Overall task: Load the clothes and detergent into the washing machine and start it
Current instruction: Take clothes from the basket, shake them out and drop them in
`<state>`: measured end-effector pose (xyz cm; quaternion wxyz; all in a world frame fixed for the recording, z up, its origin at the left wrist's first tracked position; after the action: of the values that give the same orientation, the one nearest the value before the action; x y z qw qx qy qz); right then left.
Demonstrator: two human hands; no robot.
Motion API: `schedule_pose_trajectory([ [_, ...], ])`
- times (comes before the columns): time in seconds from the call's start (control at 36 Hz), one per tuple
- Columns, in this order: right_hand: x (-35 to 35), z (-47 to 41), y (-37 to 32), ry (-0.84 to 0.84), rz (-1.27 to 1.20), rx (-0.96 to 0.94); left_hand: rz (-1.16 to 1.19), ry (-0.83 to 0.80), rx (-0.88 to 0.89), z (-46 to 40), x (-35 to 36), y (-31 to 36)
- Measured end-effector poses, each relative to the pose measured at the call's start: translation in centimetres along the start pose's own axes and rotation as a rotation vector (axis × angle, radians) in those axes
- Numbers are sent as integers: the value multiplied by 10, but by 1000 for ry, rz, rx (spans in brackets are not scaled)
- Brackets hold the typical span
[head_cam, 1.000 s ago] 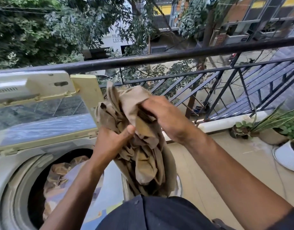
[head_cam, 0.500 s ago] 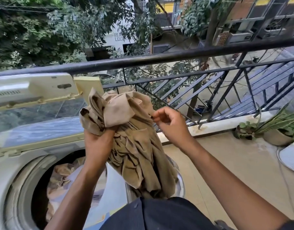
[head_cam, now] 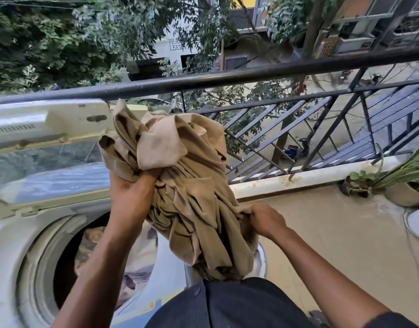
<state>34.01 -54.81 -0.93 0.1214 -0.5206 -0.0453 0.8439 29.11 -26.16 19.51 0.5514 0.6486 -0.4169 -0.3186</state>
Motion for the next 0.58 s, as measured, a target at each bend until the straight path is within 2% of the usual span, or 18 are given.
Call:
schedule_pose_trajectory([
  [0.11, -43, -5, 6, 67, -168, -18, -31, -26, -26, 1, 2, -12],
  [0.19, -84, 2, -2, 88, -503, -99, -59, -57, -31, 4, 10, -19],
  [0.28, -131, 29, -23, 83, -827, -223, -126, -54, -66, 4, 14, -30],
  [0.44, -196, 88, -55, 80, -1257, -544, -250, -73, -98, 1, 22, -44],
  [0.5, -204, 101, -63, 41, -1380, -621, -246, -69, -122, 1, 25, -44],
  [0.58, -205, 115, -76, -20, -1408, -705, -212, -46, -150, -1, 26, -42],
])
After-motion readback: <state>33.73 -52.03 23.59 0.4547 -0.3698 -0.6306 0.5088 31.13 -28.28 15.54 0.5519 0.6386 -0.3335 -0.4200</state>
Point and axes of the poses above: each hand's wrist, its own z-axis away from the middle knuckle, its own x-axis out of the palm, y = z × x, the point moved 4 cm from there along -z, towards the middle knuckle, and after that the axes turned 5 degrees about x, right-handed, at the moved point
